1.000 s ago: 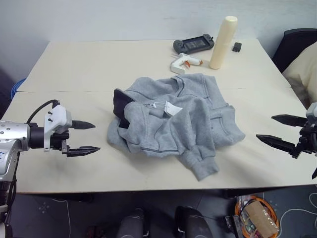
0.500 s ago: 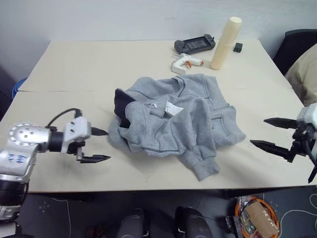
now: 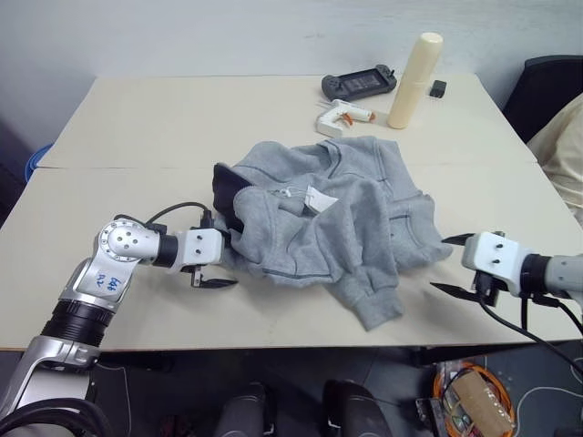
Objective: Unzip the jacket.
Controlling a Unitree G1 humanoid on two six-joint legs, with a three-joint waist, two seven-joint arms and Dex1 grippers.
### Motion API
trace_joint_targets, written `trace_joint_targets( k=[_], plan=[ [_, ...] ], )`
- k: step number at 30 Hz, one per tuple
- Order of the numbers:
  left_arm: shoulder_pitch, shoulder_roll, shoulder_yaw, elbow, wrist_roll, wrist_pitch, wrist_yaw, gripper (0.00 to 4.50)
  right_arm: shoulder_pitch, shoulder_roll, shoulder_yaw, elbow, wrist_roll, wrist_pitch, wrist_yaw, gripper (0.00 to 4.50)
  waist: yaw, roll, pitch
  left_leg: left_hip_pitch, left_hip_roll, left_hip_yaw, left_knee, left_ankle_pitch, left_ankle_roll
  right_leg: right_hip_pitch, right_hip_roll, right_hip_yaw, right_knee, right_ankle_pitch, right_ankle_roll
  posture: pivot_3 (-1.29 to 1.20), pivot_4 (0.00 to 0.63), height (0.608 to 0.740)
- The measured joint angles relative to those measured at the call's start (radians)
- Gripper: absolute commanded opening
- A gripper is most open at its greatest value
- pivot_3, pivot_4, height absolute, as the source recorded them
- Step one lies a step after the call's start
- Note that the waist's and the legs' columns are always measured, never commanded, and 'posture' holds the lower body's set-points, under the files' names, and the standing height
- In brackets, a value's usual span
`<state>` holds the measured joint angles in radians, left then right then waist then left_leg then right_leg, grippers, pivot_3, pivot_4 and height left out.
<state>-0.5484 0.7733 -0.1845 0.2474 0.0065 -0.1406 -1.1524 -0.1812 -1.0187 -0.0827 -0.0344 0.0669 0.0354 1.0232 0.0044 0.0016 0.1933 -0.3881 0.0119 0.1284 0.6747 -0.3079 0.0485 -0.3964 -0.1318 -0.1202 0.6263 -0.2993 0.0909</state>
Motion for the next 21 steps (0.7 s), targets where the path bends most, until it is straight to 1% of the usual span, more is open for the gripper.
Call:
trace_joint_targets(
  k=[2, 3, 5, 7, 8, 11, 12, 13, 14, 16, 17, 21],
  plan=[
    [0.0, -0.009, -0.002, 0.002, 0.002, -0.003, 0.0, 3.07, -0.053, 0.022, 0.047, 0.045, -0.045, -0.037, -0.02, 4.5, 0.002, 0.0, 0.0, 0.0, 0.0, -0.001, 0.001, 0.0, 0.0, 0.0, 0.0, 0.0, 0.0, 0.0, 0.0, 0.0, 0.15, 0.74],
    [0.001, -0.01, -0.003, 0.002, 0.002, -0.003, 0.0, 2.72, -0.073, 0.035, 0.063, 0.064, -0.061, -0.047, -0.028, 4.32, 0.002, 0.0, 0.0, -0.001, 0.0, -0.001, 0.002, 0.0, 0.0, 0.0, 0.0, -0.001, 0.0, 0.0, 0.0, 0.0, 0.15, 0.74],
    [0.006, -0.01, -0.003, 0.001, 0.001, -0.004, -0.001, 2.2, -0.114, 0.064, 0.106, 0.12, -0.087, -0.075, -0.037, 3.95, 0.002, 0.0, 0.0, -0.001, 0.0, -0.002, 0.003, 0.0, 0.0, 0.001, 0.0, -0.001, 0.001, 0.0, 0.0, 0.0, 0.15, 0.74],
    [0.01, -0.007, -0.003, 0.001, 0.0, -0.003, -0.004, 1.56, -0.142, 0.076, 0.127, 0.162, -0.095, -0.103, -0.031, 3.22, -0.002, 0.0, 0.0, -0.001, 0.001, -0.002, 0.003, 0.0, 0.0, 0.001, 0.0, -0.002, 0.002, 0.0, 0.0, 0.0, 0.15, 0.74],
    [0.011, -0.007, -0.002, 0.001, 0.0, -0.003, -0.004, 1.4, -0.146, 0.076, 0.128, 0.168, -0.097, -0.107, -0.029, 3.03, -0.003, 0.0, 0.0, -0.001, 0.001, -0.002, 0.003, 0.0, 0.0, 0.001, 0.0, -0.002, 0.002, 0.0, 0.0, 0.0, 0.15, 0.74],
    [0.023, 0.018, 0.006, -0.009, -0.007, -0.004, -0.018, 0.41, -0.157, 0.076, 0.138, 0.198, -0.096, -0.128, -0.007, 1.95, -0.006, 0.0, 0.0, -0.001, 0.001, -0.002, 0.003, 0.0, 0.0, 0.001, 0.0, -0.003, 0.002, 0.0, 0.0, 0.0, 0.15, 0.74],
    [0.026, 0.029, 0.009, -0.009, -0.008, -0.004, -0.022, 0.12, -0.157, 0.076, 0.138, 0.2, -0.096, -0.132, 0.0, 1.67, -0.007, 0.0, 0.0, -0.001, 0.001, -0.002, 0.003, 0.0, 0.0, 0.001, 0.001, -0.003, 0.002, 0.0, 0.0, 0.0, 0.15, 0.74],
    [0.03, 0.04, 0.012, -0.01, -0.009, -0.005, -0.024, 0.0, -0.155, 0.074, 0.138, 0.202, -0.096, -0.137, 0.008, 1.34, -0.007, 0.0, 0.0, -0.001, 0.001, -0.002, 0.003, 0.0, 0.0, 0.001, 0.001, -0.003, 0.002, 0.0, 0.0, 0.0, 0.15, 0.74],
    [0.035, 0.05, 0.014, -0.012, -0.011, -0.006, -0.026, 0.0, -0.154, 0.07, 0.138, 0.203, -0.096, -0.139, 0.014, 0.94, -0.008, 0.0, 0.0, -0.001, 0.001, -0.002, 0.003, 0.0, 0.0, 0.001, 0.001, -0.003, 0.002, 0.0, 0.0, 0.0, 0.15, 0.74],
    [0.048, 0.07, 0.018, -0.019, -0.011, -0.011, -0.027, 0.0, -0.148, 0.054, 0.135, 0.2, -0.092, -0.144, 0.027, 0.32, -0.008, 0.0, 0.0, -0.001, 0.001, -0.002, 0.003, -0.001, 0.0, 0.001, 0.001, -0.003, 0.002, 0.0, 0.0, 0.0, 0.15, 0.74],
    [0.053, 0.081, 0.02, -0.022, -0.01, -0.014, -0.027, 0.0, -0.14, 0.044, 0.13, 0.198, -0.086, -0.144, 0.034, 0.08, -0.007, 0.0, 0.0, -0.001, 0.002, -0.003, 0.003, -0.001, 0.0, 0.001, 0.001, -0.003, 0.002, 0.0, 0.0, 0.0, 0.15, 0.74],
    [0.1, 0.174, 0.055, -0.029, -0.014, -0.03, -0.038, 0.0, -0.054, -0.015, 0.083, 0.164, -0.059, -0.143, 0.063, 0.03, -0.008, 0.0, 0.0, -0.002, 0.002, -0.003, 0.002, -0.002, 0.0, 0.001, 0.001, -0.003, 0.002, 0.0, 0.0, 0.0, 0.15, 0.74]
  ],
)
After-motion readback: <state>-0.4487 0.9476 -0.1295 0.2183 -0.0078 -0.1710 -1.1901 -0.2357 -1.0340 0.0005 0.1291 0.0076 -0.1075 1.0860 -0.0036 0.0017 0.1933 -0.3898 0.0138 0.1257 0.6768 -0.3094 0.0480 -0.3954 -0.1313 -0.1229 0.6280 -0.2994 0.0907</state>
